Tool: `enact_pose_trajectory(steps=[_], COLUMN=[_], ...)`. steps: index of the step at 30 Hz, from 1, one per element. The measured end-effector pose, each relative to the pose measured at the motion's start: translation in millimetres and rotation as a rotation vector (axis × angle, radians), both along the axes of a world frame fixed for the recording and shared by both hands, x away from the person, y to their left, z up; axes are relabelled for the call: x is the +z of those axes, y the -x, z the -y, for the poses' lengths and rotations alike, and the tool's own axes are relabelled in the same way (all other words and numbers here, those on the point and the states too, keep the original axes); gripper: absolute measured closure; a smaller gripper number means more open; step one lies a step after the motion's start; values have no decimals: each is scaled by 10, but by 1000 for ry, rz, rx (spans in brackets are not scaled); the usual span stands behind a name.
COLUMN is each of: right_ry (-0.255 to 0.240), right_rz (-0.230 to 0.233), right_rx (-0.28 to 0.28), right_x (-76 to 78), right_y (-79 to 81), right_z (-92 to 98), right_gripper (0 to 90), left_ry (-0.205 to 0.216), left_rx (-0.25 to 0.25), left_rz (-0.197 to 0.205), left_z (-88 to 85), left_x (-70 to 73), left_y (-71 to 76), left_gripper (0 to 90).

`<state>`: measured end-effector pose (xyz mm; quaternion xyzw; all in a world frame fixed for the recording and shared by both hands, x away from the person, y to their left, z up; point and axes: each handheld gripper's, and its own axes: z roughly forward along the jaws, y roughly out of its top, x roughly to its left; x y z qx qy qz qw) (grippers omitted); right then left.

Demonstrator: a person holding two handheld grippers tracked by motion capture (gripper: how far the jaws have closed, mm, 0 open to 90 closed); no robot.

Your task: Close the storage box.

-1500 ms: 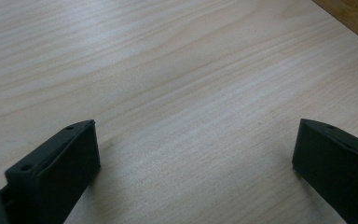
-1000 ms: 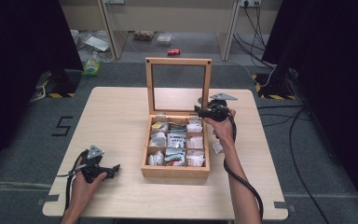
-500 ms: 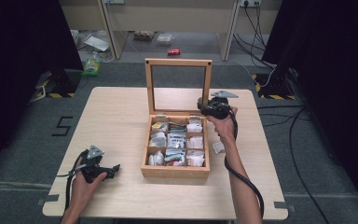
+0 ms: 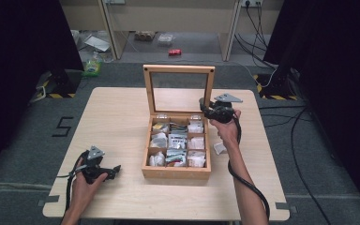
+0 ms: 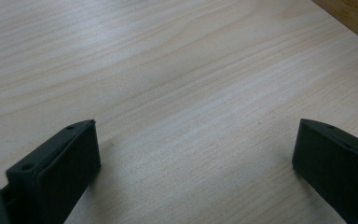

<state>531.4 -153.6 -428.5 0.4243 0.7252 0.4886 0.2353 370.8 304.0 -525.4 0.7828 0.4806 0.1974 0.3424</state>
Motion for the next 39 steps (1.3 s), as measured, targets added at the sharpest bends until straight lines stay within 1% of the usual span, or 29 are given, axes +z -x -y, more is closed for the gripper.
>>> enact_pose_trajectory(steps=[5,7,12,18,20,21,24,27,29,35,39], right_ry=[-30,-35,-2,28,-7,-31,-90,-81,-85,-87,-88], right_rz=[5,0,16,17,0,-8,-19,-19,-24,-16,-24], right_rx=[-7,2,14,10,-11,-15,-8,-7,-9,0,-1], right_x=[28,37,56,90,102,104,104,111,116,109,97], right_y=[68,95,164,237,260,267,277,303,321,384,427], right_z=[28,35,12,-18,1,21,86,82,80,94,95], right_gripper=[592,579,543,518,544,563,593,589,589,585,579], left_ry=[1,1,1,1,1,1,1,1,1,1,0], left_rx=[0,0,0,0,0,0,0,0,0,0,0], left_rz=[0,0,0,0,0,0,0,-1,-1,0,0], left_z=[0,1,1,1,1,1,1,1,1,2,2], left_x=[0,0,0,0,0,0,0,0,0,1,0], left_y=[0,0,1,0,0,0,0,0,0,1,1], left_gripper=[1,1,1,1,1,1,1,1,1,1,1])
